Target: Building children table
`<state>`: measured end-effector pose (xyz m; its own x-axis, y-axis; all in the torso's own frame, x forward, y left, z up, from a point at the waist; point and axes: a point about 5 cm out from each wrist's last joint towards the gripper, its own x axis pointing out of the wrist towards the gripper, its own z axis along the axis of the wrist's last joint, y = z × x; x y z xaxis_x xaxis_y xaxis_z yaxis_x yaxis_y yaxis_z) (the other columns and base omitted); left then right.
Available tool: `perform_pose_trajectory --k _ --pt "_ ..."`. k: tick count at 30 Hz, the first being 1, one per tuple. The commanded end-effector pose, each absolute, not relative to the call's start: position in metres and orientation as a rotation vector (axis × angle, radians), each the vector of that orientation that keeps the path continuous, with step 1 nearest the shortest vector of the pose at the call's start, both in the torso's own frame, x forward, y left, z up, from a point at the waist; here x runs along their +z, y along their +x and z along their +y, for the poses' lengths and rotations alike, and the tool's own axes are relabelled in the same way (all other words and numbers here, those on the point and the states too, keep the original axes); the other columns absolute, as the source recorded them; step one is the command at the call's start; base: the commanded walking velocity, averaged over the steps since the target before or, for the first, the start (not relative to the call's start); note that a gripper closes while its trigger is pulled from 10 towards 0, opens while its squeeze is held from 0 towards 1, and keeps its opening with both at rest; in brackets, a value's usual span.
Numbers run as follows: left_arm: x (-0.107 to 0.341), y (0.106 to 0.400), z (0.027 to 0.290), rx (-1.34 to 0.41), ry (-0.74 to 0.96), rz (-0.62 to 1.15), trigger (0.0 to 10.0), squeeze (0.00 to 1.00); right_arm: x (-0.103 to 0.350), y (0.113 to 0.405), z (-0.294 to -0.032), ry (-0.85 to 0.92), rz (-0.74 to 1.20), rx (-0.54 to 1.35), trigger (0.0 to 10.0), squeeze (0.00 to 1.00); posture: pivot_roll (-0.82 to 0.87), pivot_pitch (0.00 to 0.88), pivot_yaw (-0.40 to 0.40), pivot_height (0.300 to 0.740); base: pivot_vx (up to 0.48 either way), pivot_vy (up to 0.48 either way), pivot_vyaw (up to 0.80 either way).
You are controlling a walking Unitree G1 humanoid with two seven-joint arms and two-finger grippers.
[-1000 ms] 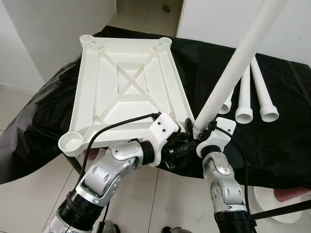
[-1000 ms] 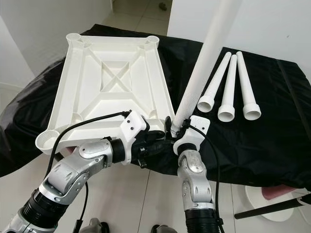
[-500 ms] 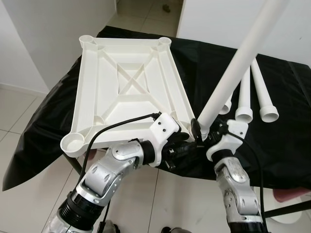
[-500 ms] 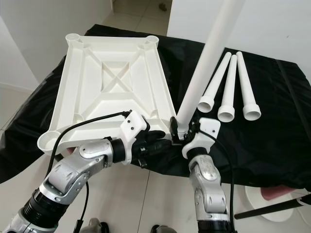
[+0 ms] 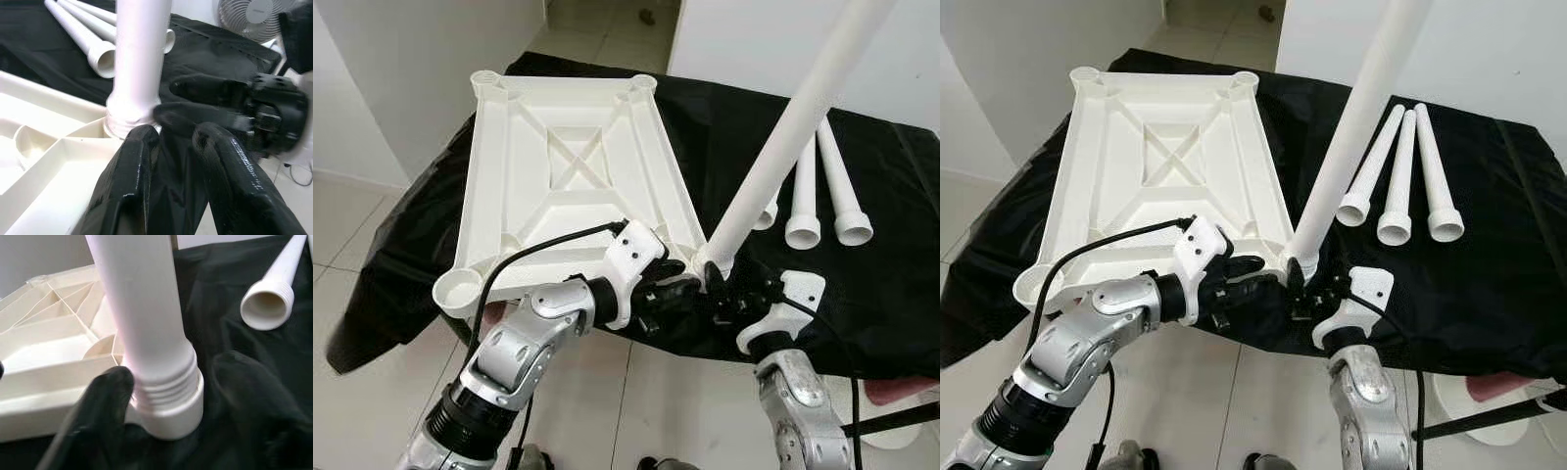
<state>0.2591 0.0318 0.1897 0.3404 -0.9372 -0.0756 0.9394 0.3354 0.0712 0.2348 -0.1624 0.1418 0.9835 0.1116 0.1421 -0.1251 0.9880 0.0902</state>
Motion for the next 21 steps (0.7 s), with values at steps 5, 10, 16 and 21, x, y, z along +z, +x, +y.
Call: perform_pose_trajectory --k 5,10,16,21 --pt "0.191 0.260 0.031 -1.238 0.109 0.026 10.0 0.00 0.143 0.231 -0.163 0.111 -0.145 0.159 0.0 0.00 0.02 0.145 -0.054 0.740 0.000 0.000 0.00" --pt "0.194 0.260 0.032 -1.232 0.099 0.023 10.0 0.00 0.137 0.233 -0.159 0.133 -0.081 0.273 10.0 0.00 0.04 0.153 -0.056 0.740 0.000 0.000 0.00" --pt "0.193 0.258 0.034 -1.231 0.095 0.032 10.0 0.00 0.137 0.240 -0.169 0.102 -0.059 0.353 10.0 0.00 0.04 0.160 -0.053 0.740 0.000 0.000 0.00" --pt "0.182 0.247 0.031 -1.239 0.103 0.069 10.0 0.00 0.144 0.258 -0.186 0.032 -0.040 0.529 10.0 0.00 0.06 0.169 -0.067 0.740 0.000 0.000 0.00"
